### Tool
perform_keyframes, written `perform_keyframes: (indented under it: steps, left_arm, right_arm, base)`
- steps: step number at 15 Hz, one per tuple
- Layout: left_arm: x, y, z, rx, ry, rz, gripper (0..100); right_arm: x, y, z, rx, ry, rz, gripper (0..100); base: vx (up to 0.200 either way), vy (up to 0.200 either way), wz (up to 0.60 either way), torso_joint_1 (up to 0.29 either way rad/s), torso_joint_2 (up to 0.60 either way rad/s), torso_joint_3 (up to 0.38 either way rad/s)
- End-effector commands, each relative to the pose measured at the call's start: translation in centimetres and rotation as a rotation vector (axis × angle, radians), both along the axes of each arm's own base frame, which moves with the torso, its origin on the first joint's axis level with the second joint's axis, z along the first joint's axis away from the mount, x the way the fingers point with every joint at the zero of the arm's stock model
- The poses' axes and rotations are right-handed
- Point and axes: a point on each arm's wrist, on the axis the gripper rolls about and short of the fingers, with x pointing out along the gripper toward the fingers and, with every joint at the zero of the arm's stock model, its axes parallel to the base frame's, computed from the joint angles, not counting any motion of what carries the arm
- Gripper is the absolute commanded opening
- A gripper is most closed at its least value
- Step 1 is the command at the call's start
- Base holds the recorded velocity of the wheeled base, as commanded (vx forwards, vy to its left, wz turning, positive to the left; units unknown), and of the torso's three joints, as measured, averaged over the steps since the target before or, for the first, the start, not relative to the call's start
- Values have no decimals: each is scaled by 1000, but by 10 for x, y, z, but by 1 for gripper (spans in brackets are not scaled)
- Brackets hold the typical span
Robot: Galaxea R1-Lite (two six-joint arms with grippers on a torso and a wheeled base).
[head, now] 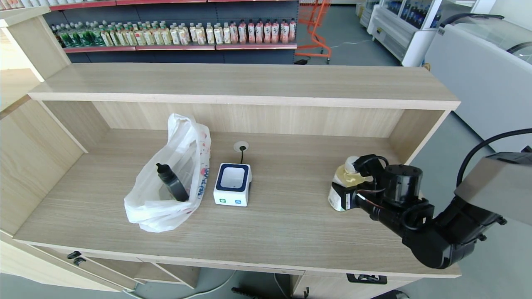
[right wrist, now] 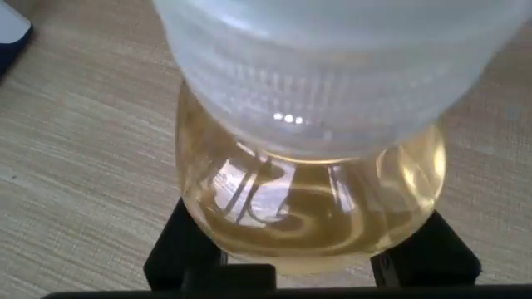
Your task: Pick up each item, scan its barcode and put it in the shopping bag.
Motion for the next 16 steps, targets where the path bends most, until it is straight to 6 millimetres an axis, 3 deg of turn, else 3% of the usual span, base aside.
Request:
perform_keyframes:
  steps: [1,10,13,16]
  left_arm:
    - [0,0,0,0,0,1,100]
    - [0,0,0,0,0,1,100]
    - [0,0,0,0,0,1,100]
    - [0,0,0,0,0,1,100]
  right_arm:
    - [6,2,-2,-31,-14,7,0]
    - [-8,-10,-10,-53,31,-8,0]
    - [-10,-12,-21,-66,71,-9,0]
    - [-5,-10,-13,-41,19,18,0]
  base:
    - [0,0,0,0,0,0]
    - [0,0,0,0,0,0]
    - [0,0,0,0,0,0]
    - [0,0,0,0,0,0]
